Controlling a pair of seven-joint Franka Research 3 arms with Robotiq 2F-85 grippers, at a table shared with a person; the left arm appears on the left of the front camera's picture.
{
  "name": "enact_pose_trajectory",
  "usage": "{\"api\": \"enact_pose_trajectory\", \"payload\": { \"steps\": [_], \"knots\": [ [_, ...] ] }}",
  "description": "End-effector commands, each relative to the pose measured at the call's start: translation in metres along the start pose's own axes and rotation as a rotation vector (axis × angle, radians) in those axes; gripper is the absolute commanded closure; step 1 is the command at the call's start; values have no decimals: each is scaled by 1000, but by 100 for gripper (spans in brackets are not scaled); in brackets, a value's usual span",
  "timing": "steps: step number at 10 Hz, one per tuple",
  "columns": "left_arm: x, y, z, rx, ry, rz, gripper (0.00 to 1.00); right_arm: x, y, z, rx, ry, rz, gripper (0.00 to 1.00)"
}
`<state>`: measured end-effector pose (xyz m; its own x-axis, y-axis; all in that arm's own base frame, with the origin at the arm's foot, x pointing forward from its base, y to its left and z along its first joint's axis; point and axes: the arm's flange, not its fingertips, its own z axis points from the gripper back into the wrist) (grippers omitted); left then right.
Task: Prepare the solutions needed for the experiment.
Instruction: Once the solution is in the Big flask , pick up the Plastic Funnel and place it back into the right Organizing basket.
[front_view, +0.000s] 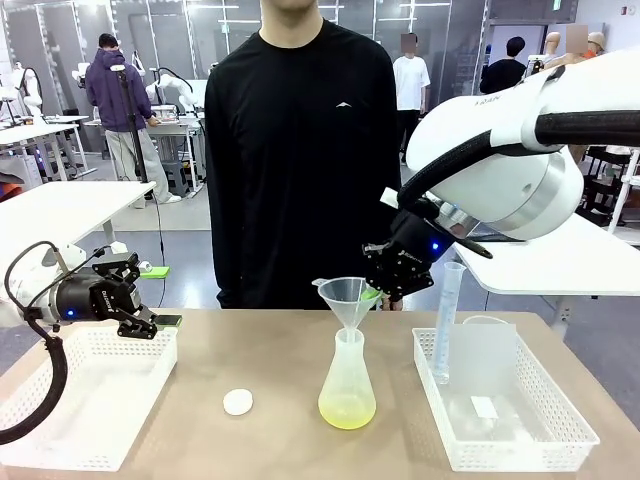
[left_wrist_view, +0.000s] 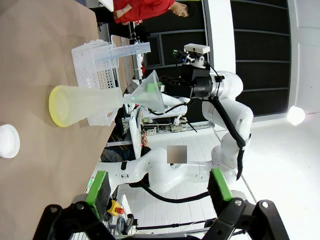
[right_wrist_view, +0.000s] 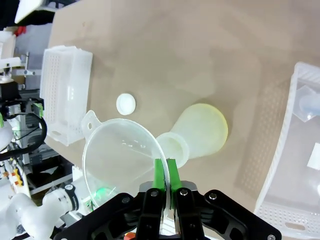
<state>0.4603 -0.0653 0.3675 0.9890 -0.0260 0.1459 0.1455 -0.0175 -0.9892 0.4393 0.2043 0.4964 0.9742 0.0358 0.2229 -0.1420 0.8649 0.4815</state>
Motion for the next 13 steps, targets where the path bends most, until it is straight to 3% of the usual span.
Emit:
{"api": "enact_pose_trajectory", "payload": {
  "steps": [1, 5, 13],
  "knots": [
    [0, -3, 0, 3, 5, 2, 0, -6, 0, -3, -10, -78, 61, 100],
    [0, -3, 0, 3, 5, 2, 0, -6, 6, 13, -1, -179, 96, 100],
    [0, -3, 0, 3, 5, 2, 0, -39, 17, 82, -21, -238, 49, 100]
  ]
}}
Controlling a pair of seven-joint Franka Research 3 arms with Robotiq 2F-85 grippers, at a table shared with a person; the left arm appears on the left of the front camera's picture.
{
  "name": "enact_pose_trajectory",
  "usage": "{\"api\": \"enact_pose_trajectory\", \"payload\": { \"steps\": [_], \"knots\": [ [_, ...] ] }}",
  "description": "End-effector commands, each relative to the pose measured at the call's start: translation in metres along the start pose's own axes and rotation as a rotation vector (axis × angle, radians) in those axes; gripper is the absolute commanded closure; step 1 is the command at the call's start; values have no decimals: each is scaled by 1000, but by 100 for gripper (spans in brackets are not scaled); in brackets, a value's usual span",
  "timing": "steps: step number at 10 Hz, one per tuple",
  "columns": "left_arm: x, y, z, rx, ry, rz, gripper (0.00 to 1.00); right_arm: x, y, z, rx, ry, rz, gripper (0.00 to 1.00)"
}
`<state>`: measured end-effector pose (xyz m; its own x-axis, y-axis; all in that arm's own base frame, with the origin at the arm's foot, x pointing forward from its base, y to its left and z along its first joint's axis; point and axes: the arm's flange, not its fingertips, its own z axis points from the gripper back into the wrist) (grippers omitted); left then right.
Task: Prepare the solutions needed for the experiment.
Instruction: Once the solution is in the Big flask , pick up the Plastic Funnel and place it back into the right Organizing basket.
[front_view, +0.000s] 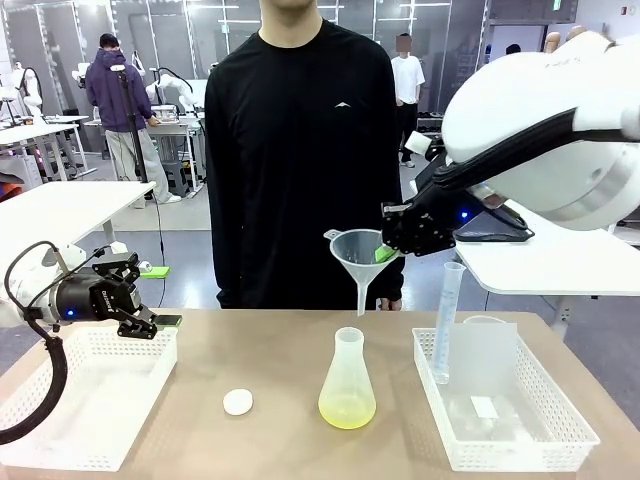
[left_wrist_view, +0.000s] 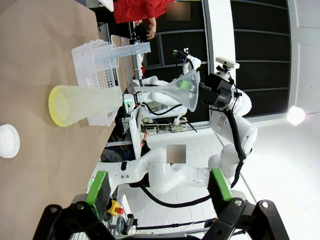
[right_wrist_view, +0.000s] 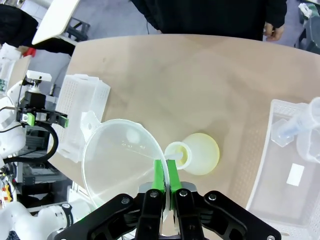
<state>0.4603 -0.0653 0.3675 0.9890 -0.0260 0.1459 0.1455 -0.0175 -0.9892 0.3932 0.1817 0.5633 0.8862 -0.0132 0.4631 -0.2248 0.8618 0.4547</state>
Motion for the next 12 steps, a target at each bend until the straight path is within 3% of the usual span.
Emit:
{"api": "enact_pose_trajectory", "payload": {
  "steps": [1, 3, 7, 10, 12],
  "knots": [
    [0, -3, 0, 3, 5, 2, 0, -9, -4, 19, -38, 13, -37, 100],
    [0, -3, 0, 3, 5, 2, 0, -12, -18, 39, -62, 28, -57, 100],
    [0, -3, 0, 3, 5, 2, 0, -30, -97, 80, -170, 32, -214, 100],
    [0, -3, 0, 3, 5, 2, 0, -42, -153, 69, -272, 109, -348, 100],
    [0, -3, 0, 3, 5, 2, 0, -51, -178, 45, -264, 135, -399, 100]
  ]
}}
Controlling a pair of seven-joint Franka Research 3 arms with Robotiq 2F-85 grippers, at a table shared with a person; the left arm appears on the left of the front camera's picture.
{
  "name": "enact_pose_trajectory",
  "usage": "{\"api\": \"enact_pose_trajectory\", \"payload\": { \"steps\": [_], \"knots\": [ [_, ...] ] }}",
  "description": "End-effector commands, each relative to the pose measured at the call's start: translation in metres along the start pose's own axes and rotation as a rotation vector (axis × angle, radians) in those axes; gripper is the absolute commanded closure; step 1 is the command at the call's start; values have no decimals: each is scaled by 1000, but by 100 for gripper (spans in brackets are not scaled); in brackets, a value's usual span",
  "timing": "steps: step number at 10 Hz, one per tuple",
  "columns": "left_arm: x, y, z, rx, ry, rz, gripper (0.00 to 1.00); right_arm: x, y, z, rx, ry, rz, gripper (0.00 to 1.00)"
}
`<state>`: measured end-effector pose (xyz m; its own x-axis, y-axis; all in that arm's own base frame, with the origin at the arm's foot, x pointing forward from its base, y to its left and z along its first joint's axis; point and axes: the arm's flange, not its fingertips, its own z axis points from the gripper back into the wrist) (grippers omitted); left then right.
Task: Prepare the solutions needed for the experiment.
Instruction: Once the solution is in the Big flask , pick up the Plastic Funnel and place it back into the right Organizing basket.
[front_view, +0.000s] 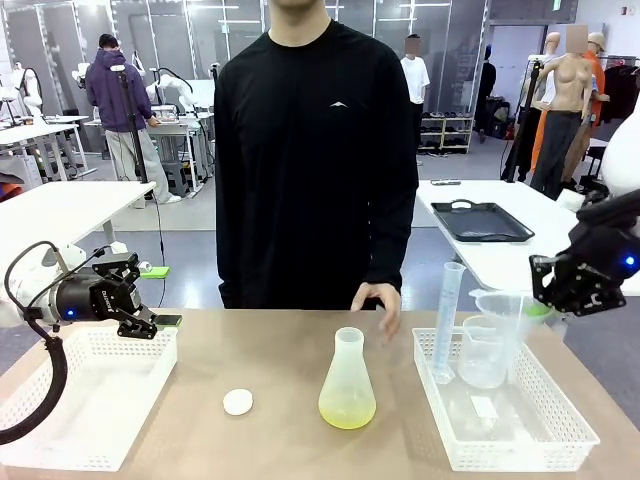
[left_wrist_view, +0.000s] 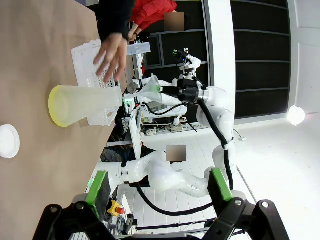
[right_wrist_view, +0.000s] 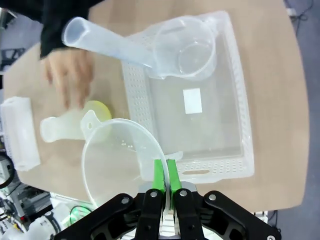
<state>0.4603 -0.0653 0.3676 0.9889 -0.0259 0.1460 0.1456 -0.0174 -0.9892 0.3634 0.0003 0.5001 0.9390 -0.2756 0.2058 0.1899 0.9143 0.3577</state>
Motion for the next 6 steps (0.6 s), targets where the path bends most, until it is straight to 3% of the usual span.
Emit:
{"api": "enact_pose_trajectory", "payload": {
  "steps": [1, 6],
  "knots": [
    [0, -3, 0, 3, 5, 2, 0, 4, -2, -27, -40, 8, -74, 100],
    [0, -3, 0, 3, 5, 2, 0, 11, -5, -82, -108, -12, -65, 100]
  ]
}}
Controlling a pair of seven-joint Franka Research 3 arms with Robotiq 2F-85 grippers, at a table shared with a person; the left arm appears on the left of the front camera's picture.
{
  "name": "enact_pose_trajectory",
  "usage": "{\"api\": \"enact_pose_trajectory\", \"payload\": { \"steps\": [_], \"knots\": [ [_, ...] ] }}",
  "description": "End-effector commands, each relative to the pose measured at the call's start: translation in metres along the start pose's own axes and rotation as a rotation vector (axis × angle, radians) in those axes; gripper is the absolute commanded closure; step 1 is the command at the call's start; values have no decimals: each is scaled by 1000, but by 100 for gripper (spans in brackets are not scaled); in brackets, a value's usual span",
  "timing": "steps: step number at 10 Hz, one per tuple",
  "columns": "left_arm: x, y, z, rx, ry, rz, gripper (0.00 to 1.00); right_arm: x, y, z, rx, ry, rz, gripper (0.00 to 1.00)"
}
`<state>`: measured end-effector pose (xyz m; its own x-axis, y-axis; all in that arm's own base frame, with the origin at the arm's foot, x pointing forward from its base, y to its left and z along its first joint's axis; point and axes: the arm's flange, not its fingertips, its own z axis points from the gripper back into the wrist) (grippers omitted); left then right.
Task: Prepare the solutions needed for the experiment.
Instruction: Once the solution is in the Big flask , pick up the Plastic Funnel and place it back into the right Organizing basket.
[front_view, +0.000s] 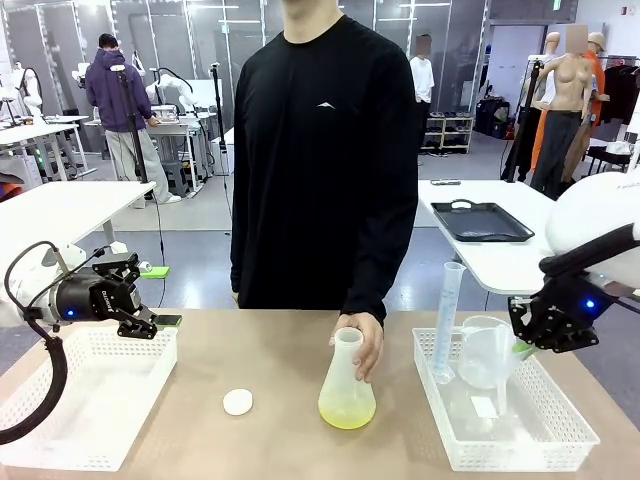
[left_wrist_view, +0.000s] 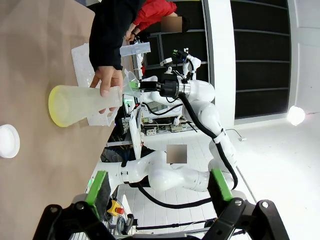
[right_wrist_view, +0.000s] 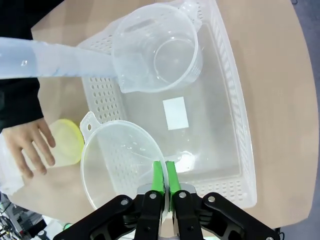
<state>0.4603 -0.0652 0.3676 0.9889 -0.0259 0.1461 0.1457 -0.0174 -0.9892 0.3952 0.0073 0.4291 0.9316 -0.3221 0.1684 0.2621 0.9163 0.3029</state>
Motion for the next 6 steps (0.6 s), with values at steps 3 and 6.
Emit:
{"api": "enact_pose_trajectory", "payload": {
  "steps": [3, 6],
  "knots": [
    [0, -3, 0, 3, 5, 2, 0, -13, 19, -16, -71, -28, 1, 88],
    [0, -3, 0, 3, 5, 2, 0, -18, 27, -24, -77, -6, 30, 60]
  ]
}}
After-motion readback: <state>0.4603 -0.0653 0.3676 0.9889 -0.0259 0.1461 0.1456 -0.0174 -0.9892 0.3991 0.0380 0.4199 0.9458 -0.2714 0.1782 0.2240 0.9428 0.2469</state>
